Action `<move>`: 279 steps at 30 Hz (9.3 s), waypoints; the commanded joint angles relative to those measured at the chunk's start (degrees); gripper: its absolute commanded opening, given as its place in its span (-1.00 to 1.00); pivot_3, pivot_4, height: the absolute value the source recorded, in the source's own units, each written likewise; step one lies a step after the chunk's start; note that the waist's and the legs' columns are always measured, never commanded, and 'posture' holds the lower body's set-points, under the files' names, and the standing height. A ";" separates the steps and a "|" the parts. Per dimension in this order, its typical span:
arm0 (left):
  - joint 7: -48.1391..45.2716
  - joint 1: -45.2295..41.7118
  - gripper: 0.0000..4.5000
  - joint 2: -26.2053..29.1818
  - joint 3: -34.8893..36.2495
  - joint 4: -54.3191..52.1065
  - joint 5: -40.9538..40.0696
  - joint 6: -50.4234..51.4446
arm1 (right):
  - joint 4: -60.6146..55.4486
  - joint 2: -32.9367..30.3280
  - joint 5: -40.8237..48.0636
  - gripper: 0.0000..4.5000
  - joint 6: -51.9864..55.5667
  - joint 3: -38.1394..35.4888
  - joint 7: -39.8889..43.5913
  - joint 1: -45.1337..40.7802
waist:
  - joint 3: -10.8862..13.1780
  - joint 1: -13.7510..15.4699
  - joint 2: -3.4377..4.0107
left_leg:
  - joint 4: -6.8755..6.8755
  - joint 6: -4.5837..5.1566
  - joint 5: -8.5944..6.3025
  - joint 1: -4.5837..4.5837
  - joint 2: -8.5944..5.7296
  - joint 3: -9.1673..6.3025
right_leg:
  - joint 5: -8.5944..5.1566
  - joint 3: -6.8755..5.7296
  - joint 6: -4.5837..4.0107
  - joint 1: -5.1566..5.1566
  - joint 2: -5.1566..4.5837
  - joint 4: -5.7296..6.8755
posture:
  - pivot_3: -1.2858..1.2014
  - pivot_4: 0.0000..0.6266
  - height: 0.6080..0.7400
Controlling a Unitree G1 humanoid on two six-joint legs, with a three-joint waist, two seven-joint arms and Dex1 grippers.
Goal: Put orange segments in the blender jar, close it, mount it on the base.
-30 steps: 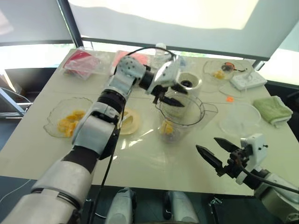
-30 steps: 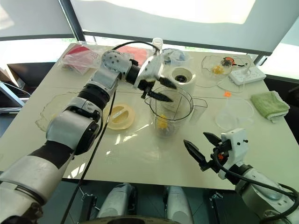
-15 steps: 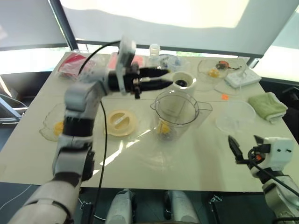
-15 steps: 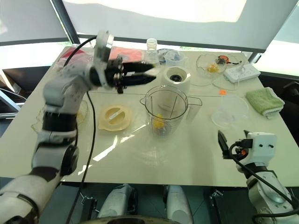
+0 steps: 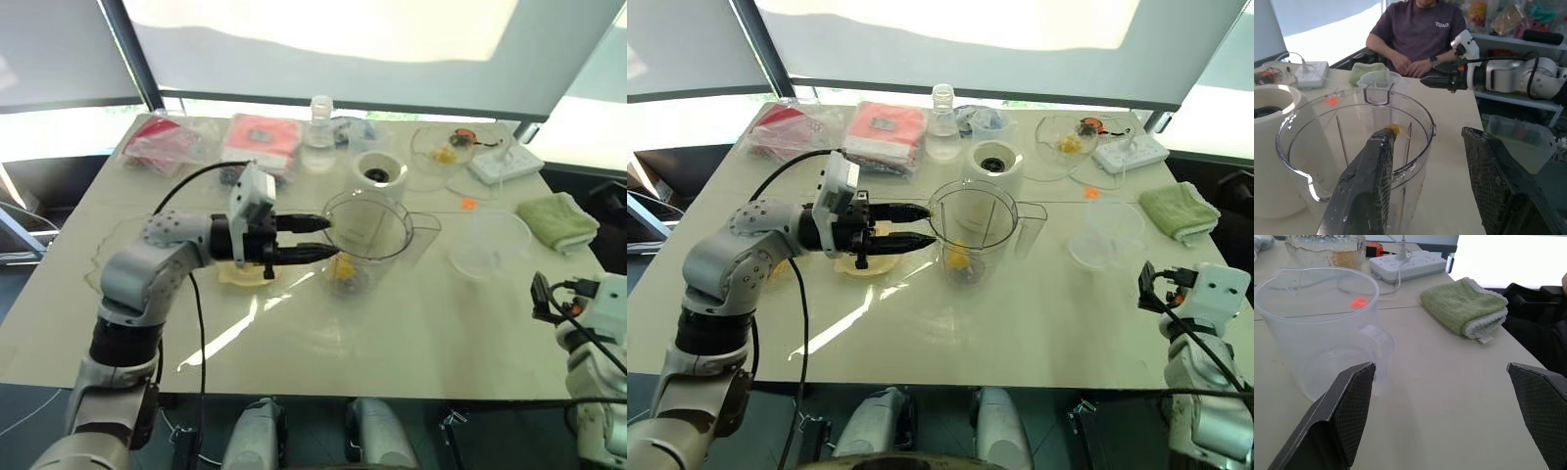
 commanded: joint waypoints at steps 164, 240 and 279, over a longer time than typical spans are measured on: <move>-5.80 -11.17 0.01 6.12 -2.20 15.24 4.16 -12.41 | 5.90 -26.38 -48.03 -0.98 -40.10 30.61 18.85 -45.08 | 0.69 -0.89 0.42 | -0.65 -0.39 0.24 -0.67 -0.20 0.19 | 0.03 -0.01 0.47 -0.87 -0.04 -0.04 | 0.03 -0.52 1.00; 11.13 -5.53 0.01 0.59 2.34 3.51 -2.84 -5.27 | 35.72 8.88 -16.11 -0.98 -8.76 0.93 -24.77 -33.31 | 0.62 -1.33 0.44 | -0.76 -0.57 0.36 -0.08 -0.20 0.14 | 0.06 0.28 0.42 -0.55 -0.01 0.23 | 0.03 -0.52 1.00; 4.49 -12.60 0.01 7.73 6.27 18.50 -0.03 -10.47 | -30.16 9.69 -10.65 0.99 13.81 5.37 -10.94 -1.10 | 0.62 -2.23 0.41 | -0.81 -0.54 0.33 -0.01 -0.13 0.04 | -0.06 0.22 0.25 -0.43 0.02 0.06 | 0.03 -0.52 1.00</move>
